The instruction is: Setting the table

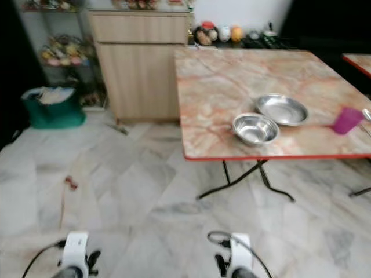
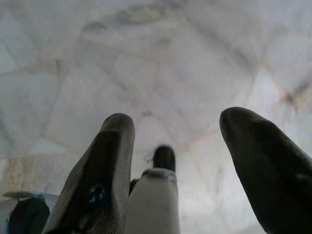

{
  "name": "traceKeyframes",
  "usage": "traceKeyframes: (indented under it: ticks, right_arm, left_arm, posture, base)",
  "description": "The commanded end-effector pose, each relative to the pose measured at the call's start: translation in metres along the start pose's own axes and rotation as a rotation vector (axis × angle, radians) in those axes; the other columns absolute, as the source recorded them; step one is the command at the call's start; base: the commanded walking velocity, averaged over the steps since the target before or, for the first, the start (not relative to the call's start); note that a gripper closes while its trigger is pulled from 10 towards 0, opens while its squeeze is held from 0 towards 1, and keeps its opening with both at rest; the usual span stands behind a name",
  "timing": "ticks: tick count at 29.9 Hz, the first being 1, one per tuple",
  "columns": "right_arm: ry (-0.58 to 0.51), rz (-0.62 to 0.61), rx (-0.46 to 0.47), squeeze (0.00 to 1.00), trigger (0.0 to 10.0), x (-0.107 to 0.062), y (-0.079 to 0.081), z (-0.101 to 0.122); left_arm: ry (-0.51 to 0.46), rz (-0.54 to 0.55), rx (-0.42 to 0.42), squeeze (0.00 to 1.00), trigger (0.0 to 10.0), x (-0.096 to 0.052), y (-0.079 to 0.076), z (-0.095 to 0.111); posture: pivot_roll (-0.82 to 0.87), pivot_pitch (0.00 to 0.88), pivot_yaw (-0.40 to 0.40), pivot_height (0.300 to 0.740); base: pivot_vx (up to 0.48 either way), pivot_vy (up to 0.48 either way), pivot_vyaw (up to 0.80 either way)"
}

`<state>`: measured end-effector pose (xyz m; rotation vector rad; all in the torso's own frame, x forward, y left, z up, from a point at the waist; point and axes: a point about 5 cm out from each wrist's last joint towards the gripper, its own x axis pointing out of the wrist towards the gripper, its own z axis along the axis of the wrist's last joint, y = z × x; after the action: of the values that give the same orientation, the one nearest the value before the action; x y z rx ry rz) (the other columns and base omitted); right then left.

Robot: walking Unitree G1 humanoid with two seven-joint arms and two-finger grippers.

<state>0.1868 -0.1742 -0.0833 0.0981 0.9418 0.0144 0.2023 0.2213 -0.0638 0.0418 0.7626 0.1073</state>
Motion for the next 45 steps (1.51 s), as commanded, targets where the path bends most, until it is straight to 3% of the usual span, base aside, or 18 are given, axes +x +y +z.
traceKeyframes:
  ticks: [1, 15, 45]
  right_arm:
    - [-0.006, -0.023, 0.005, 0.00, 10.0, -0.001, -0.008, 0.002]
    - [-0.015, -0.023, 0.009, 0.00, 10.0, -0.001, -0.009, 0.004]
    - [0.018, -0.035, 0.003, 0.00, 10.0, -0.003, -0.015, -0.005]
  left_arm:
    - [0.025, -0.009, -0.007, 0.00, 10.0, -0.001, -0.004, -0.005]
    - [0.032, -0.007, 0.021, 0.00, 10.0, -0.001, -0.005, -0.006]
    - [0.038, -0.004, 0.024, 0.00, 10.0, -0.002, -0.005, -0.008]
  posture:
    - [0.03, 0.000, 0.002, 0.740]
    - [0.04, 0.000, -0.007, 0.740]
    - [0.04, 0.000, -0.010, 0.740]
  base:
    - [0.000, 0.000, 0.00]
    - [0.000, 0.000, 0.00]
    - [0.000, -0.415, 0.00]
